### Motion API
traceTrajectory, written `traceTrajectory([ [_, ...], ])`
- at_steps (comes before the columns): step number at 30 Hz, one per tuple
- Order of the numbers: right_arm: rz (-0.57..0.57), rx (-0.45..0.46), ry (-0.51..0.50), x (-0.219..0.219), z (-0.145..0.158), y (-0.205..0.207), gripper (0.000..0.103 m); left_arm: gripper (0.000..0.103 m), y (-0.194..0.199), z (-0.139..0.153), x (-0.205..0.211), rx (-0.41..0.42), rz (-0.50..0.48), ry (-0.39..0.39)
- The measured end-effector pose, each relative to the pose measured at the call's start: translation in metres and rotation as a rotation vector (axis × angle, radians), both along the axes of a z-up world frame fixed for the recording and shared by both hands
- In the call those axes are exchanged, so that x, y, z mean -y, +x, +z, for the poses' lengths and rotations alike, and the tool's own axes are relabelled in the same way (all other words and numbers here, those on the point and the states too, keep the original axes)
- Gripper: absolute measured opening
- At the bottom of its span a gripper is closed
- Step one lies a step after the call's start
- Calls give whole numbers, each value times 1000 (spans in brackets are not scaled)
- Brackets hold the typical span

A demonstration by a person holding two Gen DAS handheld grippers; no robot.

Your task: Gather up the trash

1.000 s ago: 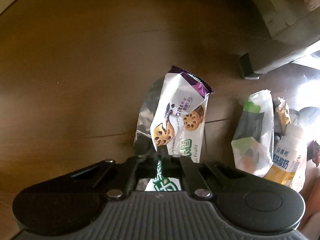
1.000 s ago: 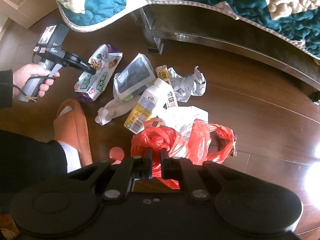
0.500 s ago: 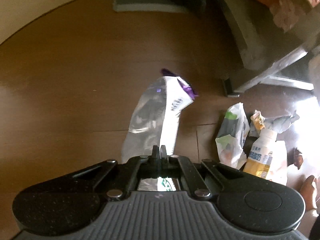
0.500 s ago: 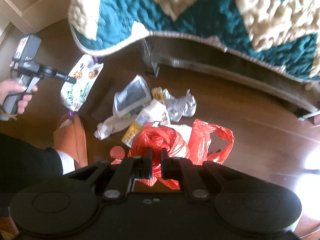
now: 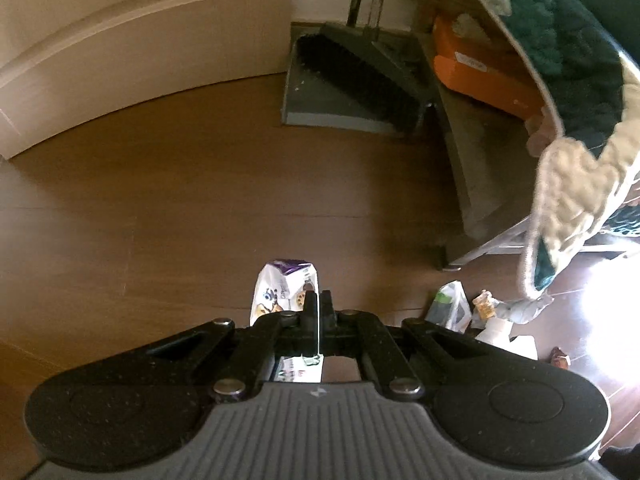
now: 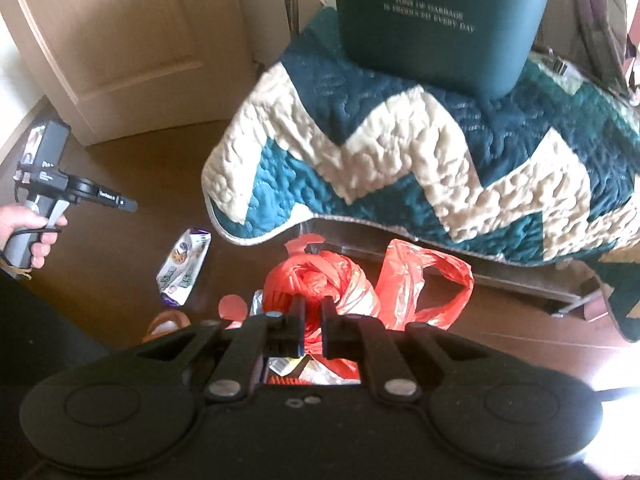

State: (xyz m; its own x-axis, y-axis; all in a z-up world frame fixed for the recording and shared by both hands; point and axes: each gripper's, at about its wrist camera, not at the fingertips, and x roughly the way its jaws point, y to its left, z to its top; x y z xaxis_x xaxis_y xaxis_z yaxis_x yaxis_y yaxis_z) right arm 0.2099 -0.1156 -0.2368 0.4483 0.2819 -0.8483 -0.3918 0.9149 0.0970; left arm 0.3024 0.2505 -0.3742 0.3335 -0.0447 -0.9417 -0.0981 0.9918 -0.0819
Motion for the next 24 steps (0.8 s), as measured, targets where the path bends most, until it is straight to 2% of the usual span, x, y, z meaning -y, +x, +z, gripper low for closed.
traceTrajectory([
  [4, 8, -15, -26, -4, -6, 2, 6, 1, 0, -31, -27, -80, 93, -126],
  [6, 7, -39, -28, -4, -11, 5, 6, 5, -1, -51, -35, -120, 124, -174],
  [7, 8, -49, -30, -5, -12, 3, 6, 10, -1, -62, -38, -136, 132, -187],
  [9, 22, -73, -33, -8, -18, 6, 6, 36, -1, -77, -42, -151, 128, -190],
  [10, 30, -83, -35, -10, -22, 7, 6, 67, 0, -87, -44, -156, 125, -193],
  [11, 37, -96, -39, -12, -26, 10, 6, 84, 2, -97, -45, -160, 127, -195],
  [13, 43, -126, -40, -15, -35, 15, 6, 84, 6, -117, -48, -165, 138, -181],
  [15, 50, -158, -48, -18, -45, 19, 6, 84, 10, -138, -55, -204, 164, -168],
  [17, 58, -187, -55, -20, -55, 22, 6, 84, 15, -158, -59, -230, 178, -192],
  [18, 62, -200, -60, -20, -59, 23, 6, 84, 17, -166, -56, -244, 174, -171],
  [24, 47, -253, -67, -16, -80, 31, 6, 84, 25, -199, -16, -307, 47, -42],
])
